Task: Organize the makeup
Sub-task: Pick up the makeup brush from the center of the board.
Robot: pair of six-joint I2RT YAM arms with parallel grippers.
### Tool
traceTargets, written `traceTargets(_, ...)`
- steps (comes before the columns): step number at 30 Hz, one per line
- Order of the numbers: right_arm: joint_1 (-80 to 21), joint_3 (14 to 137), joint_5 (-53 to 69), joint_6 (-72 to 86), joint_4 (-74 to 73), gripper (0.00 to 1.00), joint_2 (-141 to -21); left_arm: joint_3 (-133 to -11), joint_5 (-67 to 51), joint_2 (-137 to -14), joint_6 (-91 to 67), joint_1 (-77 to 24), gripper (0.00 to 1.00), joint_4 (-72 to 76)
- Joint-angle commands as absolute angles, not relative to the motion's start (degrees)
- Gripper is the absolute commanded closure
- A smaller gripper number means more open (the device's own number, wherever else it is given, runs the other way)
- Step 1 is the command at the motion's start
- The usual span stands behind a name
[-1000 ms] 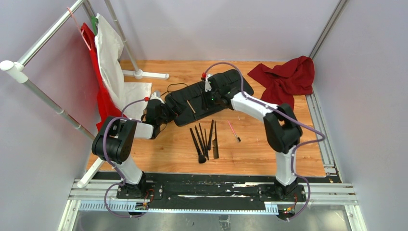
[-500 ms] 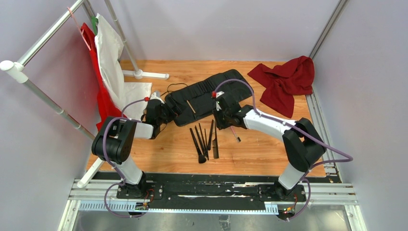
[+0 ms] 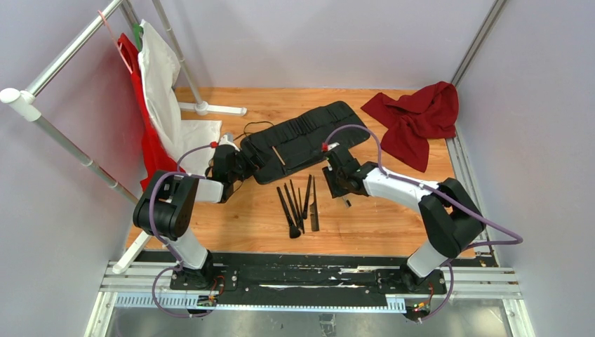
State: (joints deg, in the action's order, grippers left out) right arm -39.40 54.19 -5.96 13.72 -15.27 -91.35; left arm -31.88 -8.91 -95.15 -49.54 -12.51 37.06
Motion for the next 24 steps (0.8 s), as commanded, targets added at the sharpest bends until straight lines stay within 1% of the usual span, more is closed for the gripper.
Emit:
traceTargets(1, -36.93, 52.22, -7.64, 13.91, -14.91, 0.67, -89.87, -31.20, -8.85, -94.29, -48.97, -12.13, 0.02, 34.89)
traceTargets(7, -35.08, 50.79, -7.14, 13.44, -14.20, 0.67, -89.62, -31.29, -8.84, -94.46, -48.96, -12.11, 0.02, 34.87)
traceTargets(24, -33.44, 48.42, -3.51, 13.98, -11.63, 0.75, -90.80, -31.20, -8.78, -94.46, -48.96, -12.13, 0.02, 34.89)
